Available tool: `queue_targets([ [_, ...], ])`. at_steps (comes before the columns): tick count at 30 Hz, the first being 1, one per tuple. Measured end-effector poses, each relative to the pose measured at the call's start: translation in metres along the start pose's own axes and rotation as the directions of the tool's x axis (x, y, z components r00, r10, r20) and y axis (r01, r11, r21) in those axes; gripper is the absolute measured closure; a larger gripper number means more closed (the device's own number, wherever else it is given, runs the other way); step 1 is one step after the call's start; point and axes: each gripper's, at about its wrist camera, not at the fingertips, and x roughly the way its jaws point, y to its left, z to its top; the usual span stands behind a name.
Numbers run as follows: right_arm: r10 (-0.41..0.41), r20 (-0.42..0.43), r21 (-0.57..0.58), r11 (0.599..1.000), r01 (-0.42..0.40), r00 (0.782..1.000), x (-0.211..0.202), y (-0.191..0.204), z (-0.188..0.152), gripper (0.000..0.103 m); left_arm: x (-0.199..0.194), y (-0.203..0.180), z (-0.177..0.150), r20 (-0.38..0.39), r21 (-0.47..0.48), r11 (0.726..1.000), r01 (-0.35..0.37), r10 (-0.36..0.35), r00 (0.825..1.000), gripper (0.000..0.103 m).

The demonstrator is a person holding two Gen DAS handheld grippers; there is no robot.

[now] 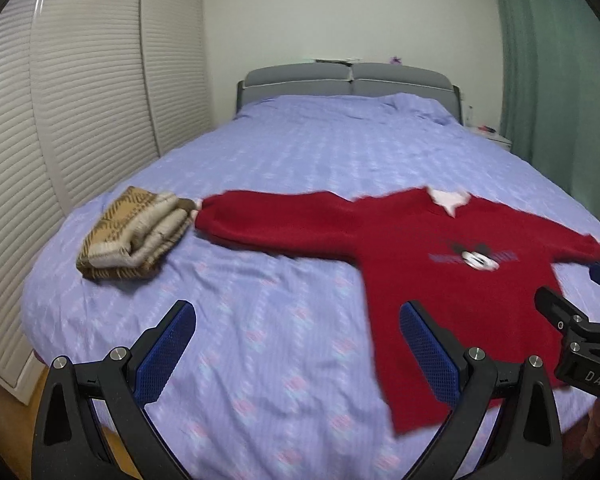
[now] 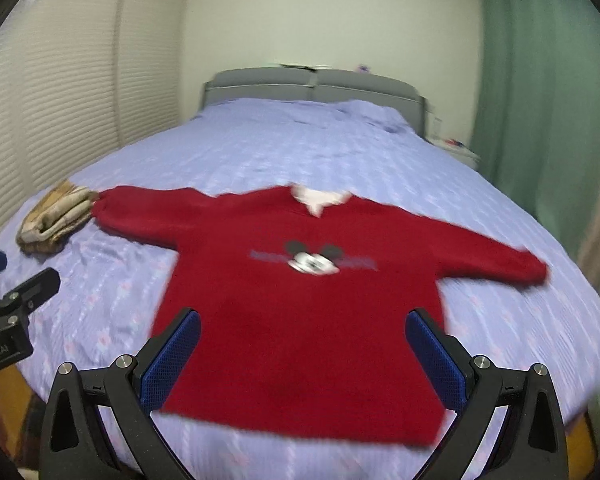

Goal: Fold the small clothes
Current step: 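Grasp the red sweatshirt's sleeve cuff with the left gripper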

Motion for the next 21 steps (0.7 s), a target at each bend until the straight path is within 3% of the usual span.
queue_targets([
  [4, 0.108, 0.029, -0.031, 0.994, -0.107, 0.994, 0.035, 0.037, 0.040, 0.001, 0.033, 0.044, 0.028, -0.006, -0.049, 0.999, -0.013, 0.013, 1.000, 0.000],
  [11, 0.157, 0.025, -0.089, 0.984, -0.154, 0.987, 0.094, 0.100, 0.092, 0.001, 0.109, 0.095, 0.066, -0.023, -0.055, 0.998, 0.013, -0.014, 1.000, 0.000],
  [16, 0.174, -0.018, -0.095, 0.980, -0.175, 0.985, 0.136, 0.132, 0.107, 0.001, 0.174, 0.118, 0.071, -0.079, -0.129, 0.990, 0.054, -0.065, 0.995, 0.008],
  [21, 0.162, -0.048, -0.095, 0.982, -0.166, 0.986, 0.169, 0.147, 0.109, 0.001, 0.229, 0.141, 0.060, -0.138, -0.267, 0.960, 0.078, -0.118, 0.983, 0.019],
])
